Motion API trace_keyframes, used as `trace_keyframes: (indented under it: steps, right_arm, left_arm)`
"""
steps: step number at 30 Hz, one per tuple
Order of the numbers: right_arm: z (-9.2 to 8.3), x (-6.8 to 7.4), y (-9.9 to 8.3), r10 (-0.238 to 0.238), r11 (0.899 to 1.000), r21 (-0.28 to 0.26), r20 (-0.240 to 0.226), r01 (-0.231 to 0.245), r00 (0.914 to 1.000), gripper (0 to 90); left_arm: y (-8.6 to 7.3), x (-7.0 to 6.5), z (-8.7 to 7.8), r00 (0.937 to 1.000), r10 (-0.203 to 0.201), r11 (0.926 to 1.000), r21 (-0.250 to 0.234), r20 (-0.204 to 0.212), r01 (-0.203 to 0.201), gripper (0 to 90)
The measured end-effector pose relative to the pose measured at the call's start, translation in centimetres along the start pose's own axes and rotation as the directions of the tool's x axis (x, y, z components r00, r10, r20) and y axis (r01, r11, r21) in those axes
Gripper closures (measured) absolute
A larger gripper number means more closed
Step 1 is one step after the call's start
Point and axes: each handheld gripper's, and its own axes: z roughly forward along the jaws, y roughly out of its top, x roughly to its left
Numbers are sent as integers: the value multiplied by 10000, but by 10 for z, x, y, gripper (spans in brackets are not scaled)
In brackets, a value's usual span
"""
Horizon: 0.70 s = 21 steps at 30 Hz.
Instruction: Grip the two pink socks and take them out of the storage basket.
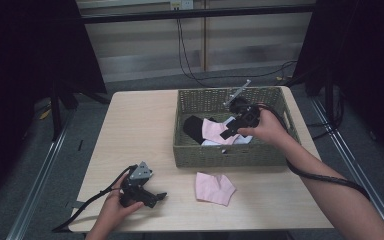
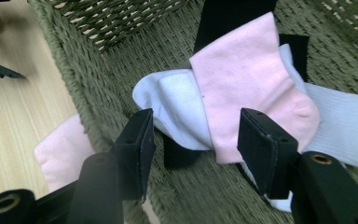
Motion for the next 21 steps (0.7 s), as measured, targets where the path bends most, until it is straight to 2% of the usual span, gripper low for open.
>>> trace_keyframes:
  steps: [8,21]
  right_arm:
    - [15,-10,-1,264,9996,129,229,-267,9994,478]
    - [39,-24,2,270,9990,343,509,-288,9983,552]
  left_arm:
    - [0,0,0,10000,4,10000,-5,17,-4,0]
    - [0,0,0,10000,10,10000,-5,26,-10,0]
